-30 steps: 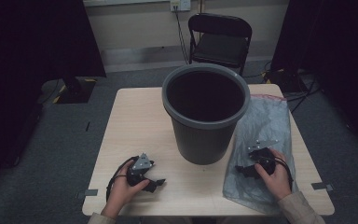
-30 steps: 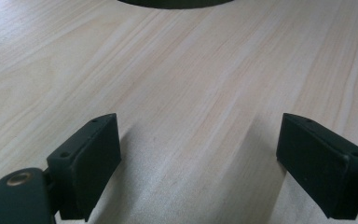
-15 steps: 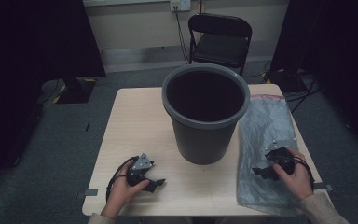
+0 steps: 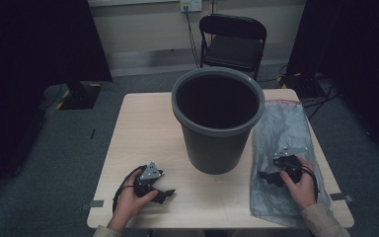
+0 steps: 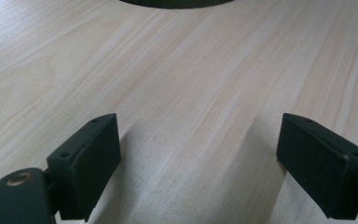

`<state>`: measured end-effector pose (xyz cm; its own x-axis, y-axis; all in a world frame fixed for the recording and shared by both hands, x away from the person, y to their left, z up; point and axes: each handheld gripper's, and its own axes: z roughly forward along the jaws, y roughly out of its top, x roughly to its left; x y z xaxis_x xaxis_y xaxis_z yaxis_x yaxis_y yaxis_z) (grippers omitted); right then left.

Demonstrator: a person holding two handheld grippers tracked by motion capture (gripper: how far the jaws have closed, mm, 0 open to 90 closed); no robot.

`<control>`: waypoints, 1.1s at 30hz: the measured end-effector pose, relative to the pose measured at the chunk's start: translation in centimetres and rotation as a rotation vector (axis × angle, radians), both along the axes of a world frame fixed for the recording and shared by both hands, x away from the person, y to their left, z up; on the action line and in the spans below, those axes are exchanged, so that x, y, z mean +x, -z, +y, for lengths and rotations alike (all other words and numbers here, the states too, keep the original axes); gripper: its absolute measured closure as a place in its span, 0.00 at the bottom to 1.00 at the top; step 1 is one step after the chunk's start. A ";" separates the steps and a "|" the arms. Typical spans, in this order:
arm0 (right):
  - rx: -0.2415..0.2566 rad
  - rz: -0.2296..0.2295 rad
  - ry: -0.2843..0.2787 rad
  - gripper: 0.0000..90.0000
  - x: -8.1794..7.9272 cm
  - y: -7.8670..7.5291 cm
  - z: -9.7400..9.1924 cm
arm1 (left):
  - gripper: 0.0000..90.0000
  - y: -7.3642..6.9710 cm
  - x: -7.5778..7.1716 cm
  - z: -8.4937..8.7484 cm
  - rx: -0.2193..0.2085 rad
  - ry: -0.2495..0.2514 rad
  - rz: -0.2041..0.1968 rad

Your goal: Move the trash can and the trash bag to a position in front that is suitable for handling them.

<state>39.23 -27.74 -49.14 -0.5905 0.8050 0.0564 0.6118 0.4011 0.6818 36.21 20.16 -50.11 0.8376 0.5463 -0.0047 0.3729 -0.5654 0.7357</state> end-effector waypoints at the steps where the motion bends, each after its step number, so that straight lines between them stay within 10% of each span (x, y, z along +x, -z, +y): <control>1: -0.024 -0.018 -0.028 0.16 -0.1 0.1 0.0 | 0.14 0.0 0.0 -0.1 -0.004 -0.008 0.001; 14: 0.002 -0.090 -0.111 0.15 -0.5 0.8 -1.4 | 0.00 0.1 0.6 -0.8 -0.007 0.000 0.042; 20: 0.001 -0.091 -0.111 0.15 -0.6 0.8 -1.4 | 0.23 -0.5 2.1 -1.0 -0.044 -0.023 0.060; 33: 0.001 -0.091 -0.110 0.15 -0.6 0.8 -1.4 | 0.18 -2.0 5.7 -6.1 -0.118 0.017 0.024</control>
<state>38.65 -29.11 -49.95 -0.6777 0.7353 -0.0008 0.4998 0.4615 0.7329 41.88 14.07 -48.06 0.8455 0.5265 -0.0888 0.3827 -0.4815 0.7885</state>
